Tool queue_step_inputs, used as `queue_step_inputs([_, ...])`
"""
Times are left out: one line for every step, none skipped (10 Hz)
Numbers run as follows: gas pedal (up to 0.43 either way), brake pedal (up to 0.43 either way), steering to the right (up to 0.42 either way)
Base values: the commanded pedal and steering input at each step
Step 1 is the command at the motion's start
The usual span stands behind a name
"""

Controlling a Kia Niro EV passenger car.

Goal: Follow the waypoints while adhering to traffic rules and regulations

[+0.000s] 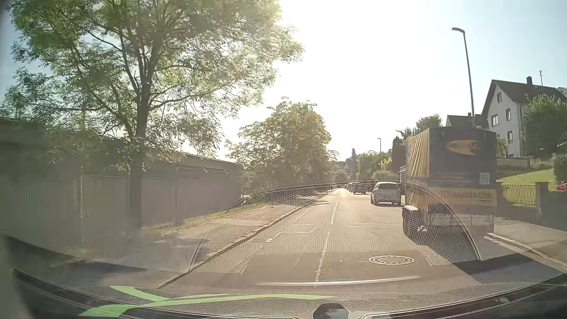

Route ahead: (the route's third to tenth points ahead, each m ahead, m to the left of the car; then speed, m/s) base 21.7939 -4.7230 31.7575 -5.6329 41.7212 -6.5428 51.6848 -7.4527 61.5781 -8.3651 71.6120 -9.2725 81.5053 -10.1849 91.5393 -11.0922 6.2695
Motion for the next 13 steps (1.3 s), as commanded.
queue_step_inputs([0.087, 0.0, 0.02])
queue_step_inputs([0.087, 0.0, 0.023])
queue_step_inputs([0.087, 0.0, 0.029])
queue_step_inputs([0.087, 0.0, 0.04])
queue_step_inputs([0.087, 0.0, 0.047])
queue_step_inputs([0.087, 0.0, 0.048])
queue_step_inputs([0.087, 0.0, 0.047])
queue_step_inputs([0.087, 0.0, 0.046])
queue_step_inputs([0.087, 0.0, 0.046])
queue_step_inputs([0.087, 0.0, 0.046])
queue_step_inputs([0.087, 0.0, 0.045])
queue_step_inputs([0.087, 0.0, 0.044])
queue_step_inputs([0.087, 0.0, 0.04])
